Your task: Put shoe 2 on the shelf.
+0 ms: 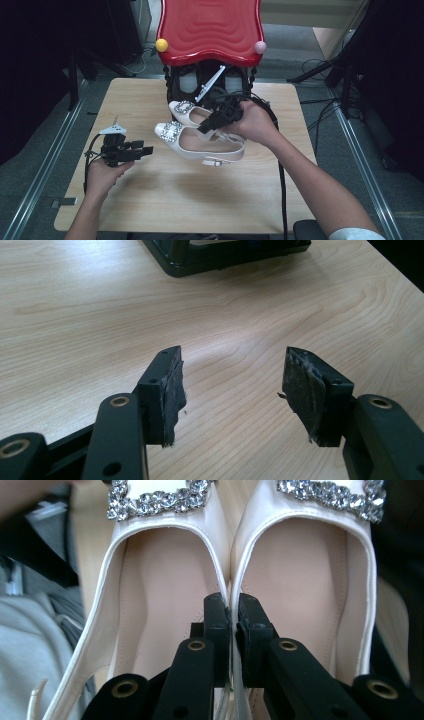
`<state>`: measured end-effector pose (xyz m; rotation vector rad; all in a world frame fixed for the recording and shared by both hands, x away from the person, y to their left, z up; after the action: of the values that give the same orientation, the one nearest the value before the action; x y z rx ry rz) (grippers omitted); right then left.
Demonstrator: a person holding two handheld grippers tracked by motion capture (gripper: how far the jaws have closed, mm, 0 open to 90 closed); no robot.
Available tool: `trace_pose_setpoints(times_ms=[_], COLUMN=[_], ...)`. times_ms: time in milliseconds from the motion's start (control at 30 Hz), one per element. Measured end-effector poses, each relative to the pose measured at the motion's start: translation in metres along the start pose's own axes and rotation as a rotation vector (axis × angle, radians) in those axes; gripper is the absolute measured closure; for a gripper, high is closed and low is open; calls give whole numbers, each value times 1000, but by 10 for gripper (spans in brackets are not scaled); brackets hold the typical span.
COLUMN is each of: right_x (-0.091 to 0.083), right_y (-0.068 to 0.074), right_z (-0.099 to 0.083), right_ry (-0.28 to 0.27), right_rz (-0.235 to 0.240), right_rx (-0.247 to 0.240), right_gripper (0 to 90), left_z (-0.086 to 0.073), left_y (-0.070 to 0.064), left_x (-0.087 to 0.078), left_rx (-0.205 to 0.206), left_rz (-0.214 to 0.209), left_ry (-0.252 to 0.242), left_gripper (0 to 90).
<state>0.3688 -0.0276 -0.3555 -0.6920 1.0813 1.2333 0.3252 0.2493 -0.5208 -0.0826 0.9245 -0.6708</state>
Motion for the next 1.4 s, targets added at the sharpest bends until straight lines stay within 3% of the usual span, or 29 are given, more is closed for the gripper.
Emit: trace_pose_setpoints(times_ms=[167,467,800,967,1400], right_x=[-27,-73,-113,-127,-157], right_y=[6,9,-13,-28,-64], right_z=[14,31,43,47,55], right_ry=[-98,-229,-373,-432,-541], right_rz=[24,17,-11,12,-19], right_rx=[-41,-50,58,160,376], right_gripper=[867,867,867,868,868], left_z=[-2,-2,0,1,3], left_y=[1,1,2,0,-2], left_x=[-2,-2,3,6,9], left_rx=[-2,-8,-2,14,19], left_rz=[-6,-2,-12,-14,-15], left_ry=[-5,-13,5,6,19], left_gripper=[418,419,418,418,418])
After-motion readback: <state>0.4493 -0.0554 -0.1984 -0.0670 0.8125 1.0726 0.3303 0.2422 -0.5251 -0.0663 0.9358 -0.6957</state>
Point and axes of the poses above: each handheld gripper's, and its own axes: x roughly forward along the jaws, z roughly out of its top, y roughly to its left, the point moved 4 cm from there along x, roughly forward along the jaws, and after that the axes turned 9 degrees about y, right-handed, at the moved point
